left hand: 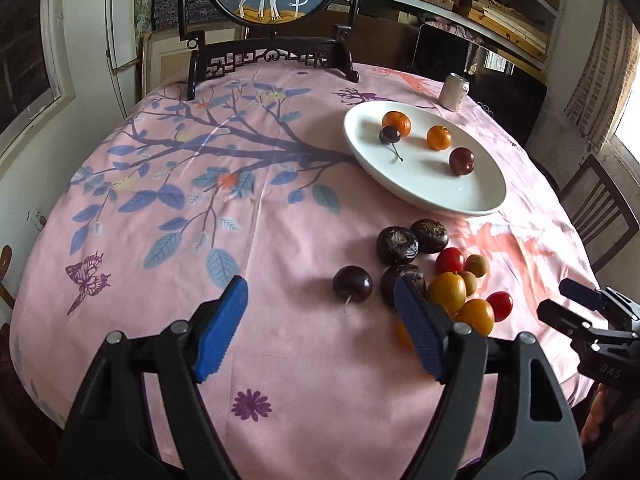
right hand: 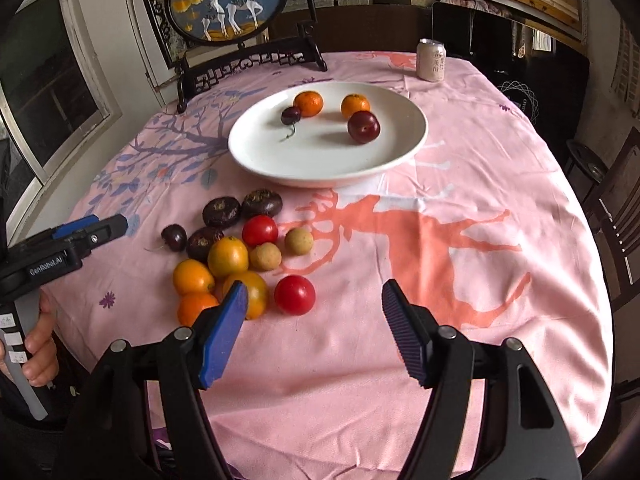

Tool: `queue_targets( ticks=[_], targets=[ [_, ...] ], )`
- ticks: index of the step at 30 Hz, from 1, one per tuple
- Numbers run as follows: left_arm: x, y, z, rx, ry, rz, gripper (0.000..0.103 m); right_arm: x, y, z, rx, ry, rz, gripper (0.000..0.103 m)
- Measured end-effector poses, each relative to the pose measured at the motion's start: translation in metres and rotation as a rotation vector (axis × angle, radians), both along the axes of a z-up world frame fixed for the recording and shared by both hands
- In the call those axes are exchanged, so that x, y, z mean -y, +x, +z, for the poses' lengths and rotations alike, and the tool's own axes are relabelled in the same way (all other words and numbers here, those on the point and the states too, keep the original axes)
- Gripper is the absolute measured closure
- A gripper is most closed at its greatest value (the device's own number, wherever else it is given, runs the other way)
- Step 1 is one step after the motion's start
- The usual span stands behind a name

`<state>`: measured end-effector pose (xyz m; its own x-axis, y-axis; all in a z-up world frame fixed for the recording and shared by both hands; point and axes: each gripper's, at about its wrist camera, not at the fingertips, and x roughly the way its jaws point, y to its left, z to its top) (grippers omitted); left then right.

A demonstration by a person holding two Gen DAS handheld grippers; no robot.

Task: Organize fruits
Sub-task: 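Grasp the red tomato with the right tool, then grasp another dark cherry with the left tool while the right tool holds the tomato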

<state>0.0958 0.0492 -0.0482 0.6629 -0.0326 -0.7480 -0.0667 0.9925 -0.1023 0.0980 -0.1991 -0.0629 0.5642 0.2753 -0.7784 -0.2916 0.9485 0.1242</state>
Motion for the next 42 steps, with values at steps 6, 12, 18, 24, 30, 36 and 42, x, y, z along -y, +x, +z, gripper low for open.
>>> queue_targets(
  ticks=[6,12,18,24,30,36,42],
  targets=[
    [-0.004,-0.002,-0.013,-0.036,0.021,0.004,0.026,-0.006,0.005,-0.034,-0.027,-0.021,0.009,0.034],
    [-0.001,0.002,-0.029,-0.087,0.027,-0.006,0.026,-0.02,0.019,-0.046,-0.014,-0.02,0.058,0.073],
    [0.009,0.014,-0.038,-0.114,0.022,-0.034,0.026,-0.011,0.016,-0.039,-0.028,0.006,0.04,0.074],
    [0.025,0.032,-0.048,-0.137,0.05,-0.061,0.026,0.002,0.003,-0.03,-0.016,-0.001,0.023,0.074],
    [0.029,0.049,-0.053,-0.139,0.017,-0.082,0.038,0.002,-0.001,-0.038,-0.04,0.015,0.029,0.074],
    [0.025,0.053,-0.057,-0.146,-0.009,-0.113,0.06,0.002,-0.001,-0.038,-0.043,0.029,0.021,0.074],
    [0.023,0.053,-0.056,-0.125,-0.008,-0.1,0.072,-0.001,0.003,-0.038,-0.05,0.036,0.026,0.074]
  ],
)
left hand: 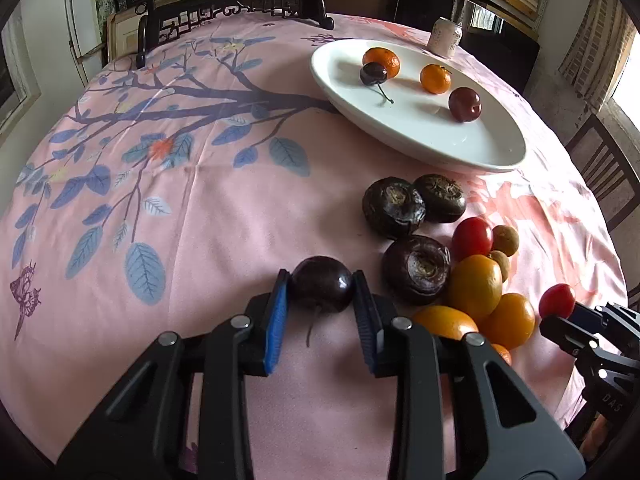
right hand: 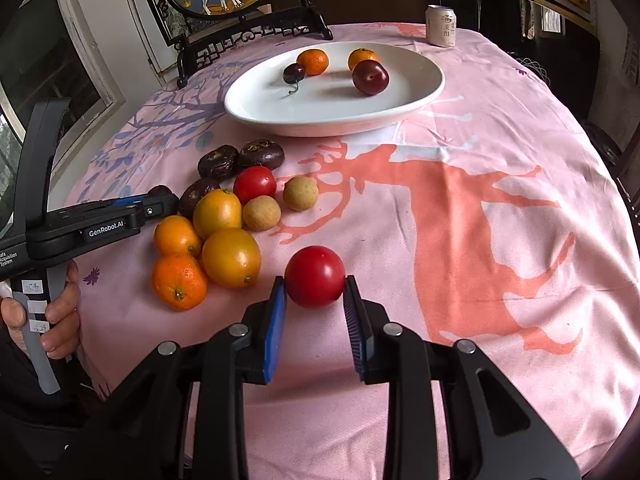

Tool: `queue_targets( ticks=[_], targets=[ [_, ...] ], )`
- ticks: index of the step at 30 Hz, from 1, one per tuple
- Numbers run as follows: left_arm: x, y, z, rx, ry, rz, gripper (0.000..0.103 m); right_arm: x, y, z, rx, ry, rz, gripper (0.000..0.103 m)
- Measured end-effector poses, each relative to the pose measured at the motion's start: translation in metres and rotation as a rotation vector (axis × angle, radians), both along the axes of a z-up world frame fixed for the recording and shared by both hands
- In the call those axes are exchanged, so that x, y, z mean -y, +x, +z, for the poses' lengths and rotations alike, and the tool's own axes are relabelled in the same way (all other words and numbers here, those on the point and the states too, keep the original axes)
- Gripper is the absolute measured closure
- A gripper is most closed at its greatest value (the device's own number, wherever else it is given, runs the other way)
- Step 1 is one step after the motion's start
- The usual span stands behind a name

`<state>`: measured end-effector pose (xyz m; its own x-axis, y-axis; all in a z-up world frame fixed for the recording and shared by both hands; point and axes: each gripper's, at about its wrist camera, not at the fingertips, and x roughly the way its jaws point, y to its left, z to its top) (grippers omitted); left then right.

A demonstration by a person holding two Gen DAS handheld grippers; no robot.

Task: Organize fruits
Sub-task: 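Grasp another dark cherry with the left tool while the right tool holds the tomato, then carry the tomato and cherry onto the white plate and open both tools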

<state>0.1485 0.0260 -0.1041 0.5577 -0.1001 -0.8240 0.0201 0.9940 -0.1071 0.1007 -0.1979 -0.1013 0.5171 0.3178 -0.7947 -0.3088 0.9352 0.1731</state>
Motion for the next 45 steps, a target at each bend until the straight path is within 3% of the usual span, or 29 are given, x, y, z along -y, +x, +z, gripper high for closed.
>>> queue_targets(
  ticks=[14,22,27,32,39,45],
  targets=[
    [-0.001,-0.032,0.041,0.091,-0.052,-0.029,0.072,-0.005,-0.005,0.012,0.031,0.014,0.007,0.074],
    [0.005,-0.02,0.063,0.102,-0.028,-0.051,0.072,0.0,0.005,0.028,0.055,0.042,0.01,0.074],
    [0.017,0.035,0.081,0.096,0.01,-0.044,0.072,0.002,0.04,0.052,0.121,0.037,0.006,0.074],
    [0.048,0.112,0.082,0.066,0.052,-0.062,0.071,0.011,0.106,0.063,0.155,-0.021,-0.022,0.074],
    [0.085,0.195,0.06,-0.03,0.079,-0.063,0.071,0.018,0.201,0.043,0.102,-0.131,-0.034,0.074],
    [0.095,0.228,0.037,-0.096,0.071,-0.059,0.071,0.017,0.236,0.027,0.057,-0.159,-0.009,0.074]
  ],
)
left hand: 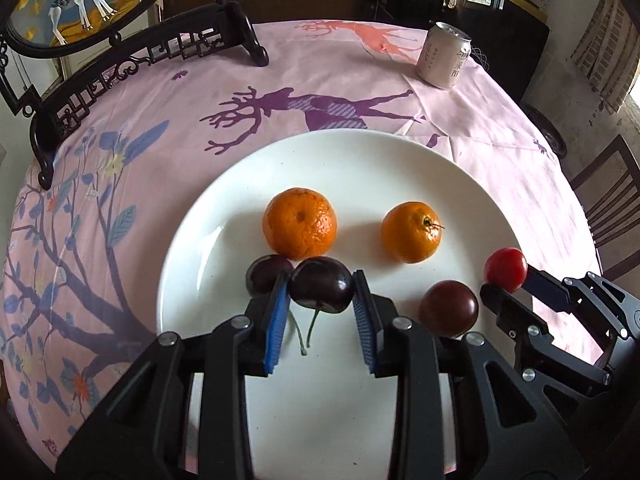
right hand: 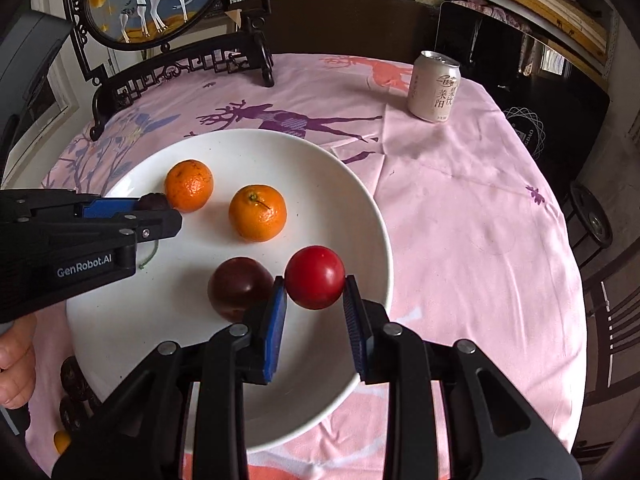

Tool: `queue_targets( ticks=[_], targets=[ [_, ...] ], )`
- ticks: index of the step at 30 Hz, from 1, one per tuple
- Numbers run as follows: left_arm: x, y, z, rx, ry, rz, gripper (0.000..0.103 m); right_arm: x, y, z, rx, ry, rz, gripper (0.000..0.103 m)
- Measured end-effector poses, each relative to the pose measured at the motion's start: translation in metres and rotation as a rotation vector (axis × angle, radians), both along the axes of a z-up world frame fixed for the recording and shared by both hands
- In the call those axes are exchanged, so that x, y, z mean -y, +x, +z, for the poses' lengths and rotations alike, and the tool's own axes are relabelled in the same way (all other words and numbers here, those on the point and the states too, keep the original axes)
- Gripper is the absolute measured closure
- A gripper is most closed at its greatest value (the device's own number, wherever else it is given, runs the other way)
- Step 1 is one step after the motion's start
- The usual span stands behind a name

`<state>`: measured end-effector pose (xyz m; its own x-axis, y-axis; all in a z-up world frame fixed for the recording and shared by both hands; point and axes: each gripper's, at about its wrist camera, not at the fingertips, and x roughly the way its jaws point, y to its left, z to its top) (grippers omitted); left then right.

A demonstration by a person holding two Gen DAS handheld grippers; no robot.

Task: Organize fruits
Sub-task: 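Carry the tomato and cherry onto the white plate and open both tools, then grasp the yellow-orange round fruit with the right tool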

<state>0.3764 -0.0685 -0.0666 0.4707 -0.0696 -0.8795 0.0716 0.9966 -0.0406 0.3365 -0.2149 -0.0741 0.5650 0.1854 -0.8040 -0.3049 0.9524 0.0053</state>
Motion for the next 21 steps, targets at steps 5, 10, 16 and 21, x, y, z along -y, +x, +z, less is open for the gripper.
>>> queue_targets(
  ticks=[5,10,16,21],
  targets=[
    [0.003,0.006,0.002,-0.008,-0.017,-0.008,0.071,-0.005,0.003,0.002,0.022,-0.016,0.007,0.063],
    [-0.013,-0.023,0.034,0.045,-0.095,-0.015,0.034,0.001,-0.028,0.026,0.05,0.003,0.011,0.058],
    [-0.045,-0.095,0.077,0.181,-0.184,-0.005,0.016,0.003,-0.118,0.049,0.074,0.053,0.041,0.047],
    [-0.077,-0.18,0.081,0.288,-0.17,0.058,0.016,-0.001,-0.204,0.047,0.091,0.127,0.081,0.046]
  ],
)
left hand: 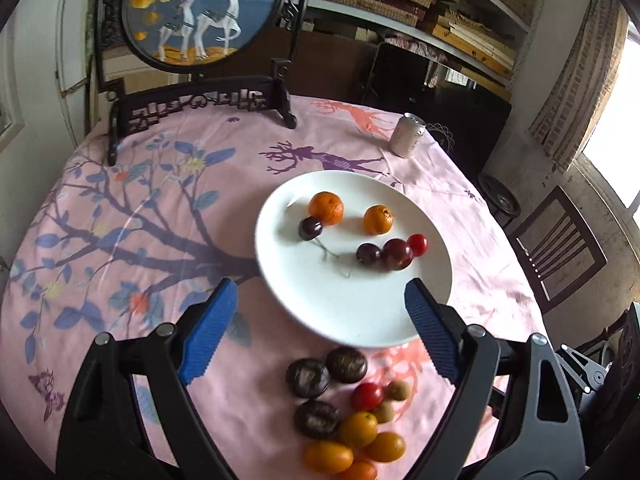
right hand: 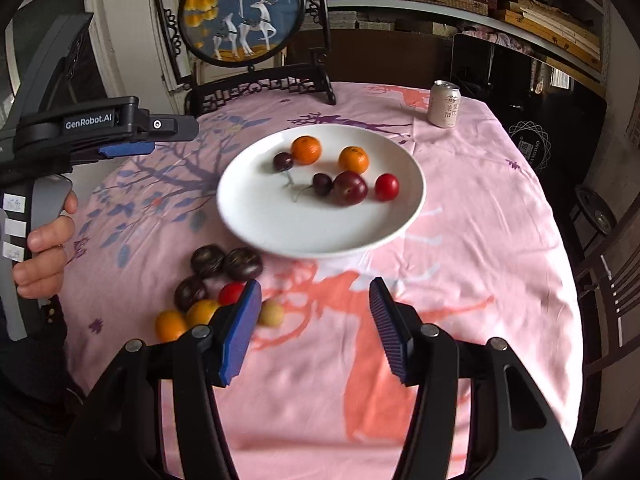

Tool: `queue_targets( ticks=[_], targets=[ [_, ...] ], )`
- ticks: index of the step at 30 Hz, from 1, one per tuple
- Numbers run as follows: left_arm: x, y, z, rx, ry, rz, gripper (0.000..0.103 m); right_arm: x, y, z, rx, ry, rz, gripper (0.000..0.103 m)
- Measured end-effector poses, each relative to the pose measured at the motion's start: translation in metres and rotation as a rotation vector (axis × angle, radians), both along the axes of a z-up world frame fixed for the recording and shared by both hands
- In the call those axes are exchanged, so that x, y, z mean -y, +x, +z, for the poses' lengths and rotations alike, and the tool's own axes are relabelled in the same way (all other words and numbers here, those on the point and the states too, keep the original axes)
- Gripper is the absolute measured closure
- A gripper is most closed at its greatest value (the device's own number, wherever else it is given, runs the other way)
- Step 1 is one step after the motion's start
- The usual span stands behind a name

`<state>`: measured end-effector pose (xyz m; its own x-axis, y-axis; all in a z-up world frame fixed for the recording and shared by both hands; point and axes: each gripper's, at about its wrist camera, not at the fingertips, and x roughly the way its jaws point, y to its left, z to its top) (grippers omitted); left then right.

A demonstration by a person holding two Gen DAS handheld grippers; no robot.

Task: Organize fruits
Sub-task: 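Grasp the yellow-orange round fruit with the right tool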

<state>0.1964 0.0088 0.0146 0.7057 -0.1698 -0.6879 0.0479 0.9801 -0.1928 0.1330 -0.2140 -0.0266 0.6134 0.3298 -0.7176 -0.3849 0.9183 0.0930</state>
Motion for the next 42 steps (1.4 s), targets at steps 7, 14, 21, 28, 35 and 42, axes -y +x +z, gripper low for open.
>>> queue_targets(
  ticks=[7,14,21,28,35,42],
  targets=[
    [-0.033,-0.086,-0.048,-0.006,0.09,0.098,0.015,-0.007,-0.04,-0.019,-0.058,0.056,-0.035,0.046],
    [-0.041,-0.113,-0.076,-0.082,0.081,0.085,0.015,-0.032,-0.046,-0.035,-0.103,0.052,0.014,0.046],
    [-0.031,-0.128,-0.074,-0.064,0.105,0.045,0.015,-0.052,-0.029,-0.063,-0.137,0.046,0.036,0.046],
    [-0.013,-0.135,-0.08,-0.094,0.109,-0.025,0.015,-0.061,-0.015,-0.072,-0.163,0.08,0.091,0.068],
    [0.019,-0.129,-0.095,-0.159,0.097,-0.12,0.015,-0.022,-0.04,-0.054,-0.105,-0.007,-0.028,0.068],
    [0.049,-0.113,-0.116,-0.232,0.081,-0.146,0.023,0.008,-0.051,-0.071,-0.155,0.041,-0.054,0.067]
  ],
)
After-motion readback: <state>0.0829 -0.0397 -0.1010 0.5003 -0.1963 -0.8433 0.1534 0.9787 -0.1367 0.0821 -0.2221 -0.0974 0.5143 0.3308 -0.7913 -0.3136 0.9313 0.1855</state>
